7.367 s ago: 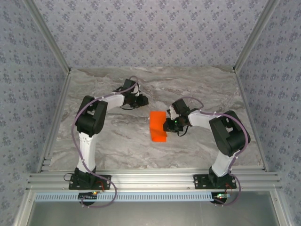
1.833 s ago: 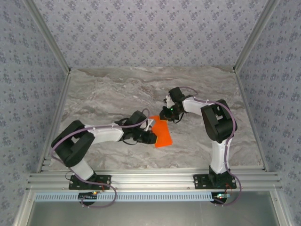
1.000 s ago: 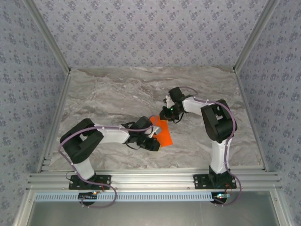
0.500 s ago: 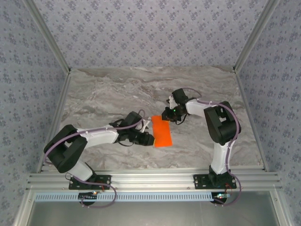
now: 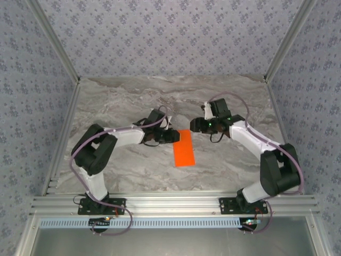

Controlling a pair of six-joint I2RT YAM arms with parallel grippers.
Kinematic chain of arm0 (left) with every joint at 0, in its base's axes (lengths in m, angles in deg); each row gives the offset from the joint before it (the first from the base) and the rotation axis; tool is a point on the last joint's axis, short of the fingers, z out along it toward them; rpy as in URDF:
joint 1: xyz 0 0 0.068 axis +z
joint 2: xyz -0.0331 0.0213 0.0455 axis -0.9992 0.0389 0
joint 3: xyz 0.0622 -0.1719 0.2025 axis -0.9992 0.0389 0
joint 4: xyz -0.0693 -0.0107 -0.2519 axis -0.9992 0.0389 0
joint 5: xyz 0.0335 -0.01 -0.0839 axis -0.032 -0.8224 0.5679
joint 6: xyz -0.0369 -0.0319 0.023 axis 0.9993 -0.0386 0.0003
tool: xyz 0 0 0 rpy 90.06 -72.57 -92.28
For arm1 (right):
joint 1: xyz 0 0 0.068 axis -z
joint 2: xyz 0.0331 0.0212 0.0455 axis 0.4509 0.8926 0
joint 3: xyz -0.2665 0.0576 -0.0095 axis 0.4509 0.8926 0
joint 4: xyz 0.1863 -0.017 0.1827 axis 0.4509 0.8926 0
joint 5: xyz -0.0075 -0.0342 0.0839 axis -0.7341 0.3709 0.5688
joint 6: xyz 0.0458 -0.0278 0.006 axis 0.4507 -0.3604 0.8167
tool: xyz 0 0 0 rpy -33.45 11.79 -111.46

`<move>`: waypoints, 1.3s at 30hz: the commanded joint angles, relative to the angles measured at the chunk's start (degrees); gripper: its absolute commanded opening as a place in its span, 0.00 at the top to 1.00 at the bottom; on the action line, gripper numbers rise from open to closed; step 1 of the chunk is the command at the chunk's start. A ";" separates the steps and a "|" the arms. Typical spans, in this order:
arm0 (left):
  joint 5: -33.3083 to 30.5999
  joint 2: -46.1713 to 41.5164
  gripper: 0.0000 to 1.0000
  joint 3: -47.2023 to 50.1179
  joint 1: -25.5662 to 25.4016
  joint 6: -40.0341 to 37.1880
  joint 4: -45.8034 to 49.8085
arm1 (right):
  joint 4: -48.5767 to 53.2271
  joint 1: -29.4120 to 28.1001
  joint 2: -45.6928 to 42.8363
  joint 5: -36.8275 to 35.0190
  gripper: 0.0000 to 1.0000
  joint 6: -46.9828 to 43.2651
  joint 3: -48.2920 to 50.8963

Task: Fold a paper plane with a square sheet of paper (fold left side to right side)
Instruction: First fold the triangle in half at the center of the table.

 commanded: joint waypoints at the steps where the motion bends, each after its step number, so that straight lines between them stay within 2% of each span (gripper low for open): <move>1: -3.79 2.62 0.73 -4.17 0.47 -0.74 3.51 | 4.45 1.01 -2.61 0.38 0.39 -0.59 5.37; 7: -6.11 5.63 0.73 -7.52 0.65 -1.52 6.51 | 0.94 1.50 -4.34 12.14 0.38 2.90 12.15; 10: -6.62 6.22 0.73 -7.82 0.70 -1.61 6.81 | -1.18 1.48 -4.64 15.25 0.38 5.22 13.83; 20: -6.25 6.70 0.73 -7.06 0.77 -1.42 5.79 | -4.45 2.01 -1.59 18.50 0.38 7.75 13.33; 32: -4.45 5.96 0.73 -5.80 0.78 -0.60 3.46 | 1.22 0.94 4.87 20.26 0.45 8.57 11.54; 39: -2.92 1.76 0.67 -4.65 0.90 -0.09 1.86 | 1.16 -0.01 5.40 18.66 0.45 8.53 11.47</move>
